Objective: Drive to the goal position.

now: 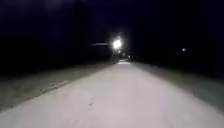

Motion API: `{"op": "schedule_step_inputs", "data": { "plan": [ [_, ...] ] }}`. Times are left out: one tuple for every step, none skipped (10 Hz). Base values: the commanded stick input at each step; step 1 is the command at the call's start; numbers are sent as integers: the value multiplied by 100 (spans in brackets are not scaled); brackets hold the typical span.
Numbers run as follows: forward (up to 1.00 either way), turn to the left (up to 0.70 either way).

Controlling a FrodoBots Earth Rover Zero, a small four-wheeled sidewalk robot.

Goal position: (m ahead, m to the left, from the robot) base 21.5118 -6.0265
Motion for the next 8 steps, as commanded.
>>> {"op": "schedule_step_inputs", "data": {
  "plan": [
    [100,0],
    [100,0],
    [100,0],
    [100,-2],
    [100,-10],
    [100,-20],
    [100,-22],
    [100,-3]
  ]
}}
